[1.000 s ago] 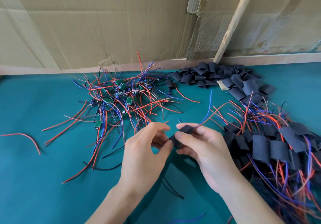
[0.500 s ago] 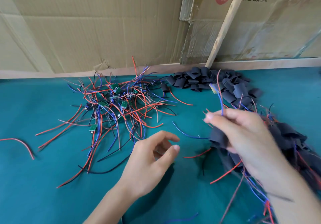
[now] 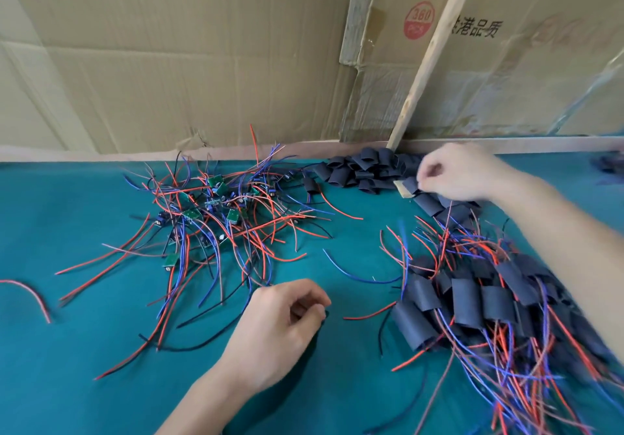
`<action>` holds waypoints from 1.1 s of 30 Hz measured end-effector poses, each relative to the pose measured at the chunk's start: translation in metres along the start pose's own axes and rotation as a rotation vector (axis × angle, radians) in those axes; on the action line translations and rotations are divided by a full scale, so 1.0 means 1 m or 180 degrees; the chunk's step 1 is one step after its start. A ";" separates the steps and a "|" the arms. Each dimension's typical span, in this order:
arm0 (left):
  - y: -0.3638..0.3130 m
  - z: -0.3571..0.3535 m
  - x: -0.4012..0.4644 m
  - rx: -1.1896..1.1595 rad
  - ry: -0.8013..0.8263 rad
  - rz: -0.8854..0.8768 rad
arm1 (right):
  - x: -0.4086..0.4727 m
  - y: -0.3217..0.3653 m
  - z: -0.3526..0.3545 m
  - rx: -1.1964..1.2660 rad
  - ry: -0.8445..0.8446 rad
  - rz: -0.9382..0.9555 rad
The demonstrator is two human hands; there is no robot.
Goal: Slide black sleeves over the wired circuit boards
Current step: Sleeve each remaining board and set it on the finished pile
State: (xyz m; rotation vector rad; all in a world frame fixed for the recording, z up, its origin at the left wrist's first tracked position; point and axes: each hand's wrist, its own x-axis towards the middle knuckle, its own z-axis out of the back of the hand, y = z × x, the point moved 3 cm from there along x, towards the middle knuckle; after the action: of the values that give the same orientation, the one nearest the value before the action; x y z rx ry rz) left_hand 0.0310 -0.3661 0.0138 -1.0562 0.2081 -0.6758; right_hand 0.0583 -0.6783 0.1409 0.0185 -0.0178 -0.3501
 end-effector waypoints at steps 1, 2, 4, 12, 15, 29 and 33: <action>0.000 0.000 0.000 -0.0002 0.0009 0.0001 | 0.017 0.003 -0.012 -0.0133 0.0139 0.0007; 0.000 0.001 0.000 0.0007 0.0011 0.0000 | 0.029 0.004 -0.024 -0.0238 0.0239 -0.0042; -0.001 0.003 -0.001 0.0094 -0.0073 -0.0062 | 0.042 0.002 -0.042 -0.0455 0.0282 -0.0261; 0.014 0.045 0.007 0.1981 -0.1343 0.0208 | 0.046 -0.019 -0.058 -0.0623 -0.0382 -0.0481; 0.024 0.048 0.009 0.2424 -0.1093 0.0530 | 0.043 -0.023 -0.061 -0.0479 -0.0425 -0.0567; 0.027 0.048 0.011 0.1795 -0.1313 0.0208 | -0.080 0.159 -0.083 0.3678 -0.0414 0.0170; 0.023 0.054 0.010 0.0951 -0.1514 0.0210 | -0.087 0.188 -0.125 0.4248 -0.0138 -0.0096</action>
State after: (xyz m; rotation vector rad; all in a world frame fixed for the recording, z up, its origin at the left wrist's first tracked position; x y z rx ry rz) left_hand 0.0732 -0.3252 0.0218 -0.8882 -0.2627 -0.3659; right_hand 0.0432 -0.4703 0.0190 1.3324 -0.2919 -0.3157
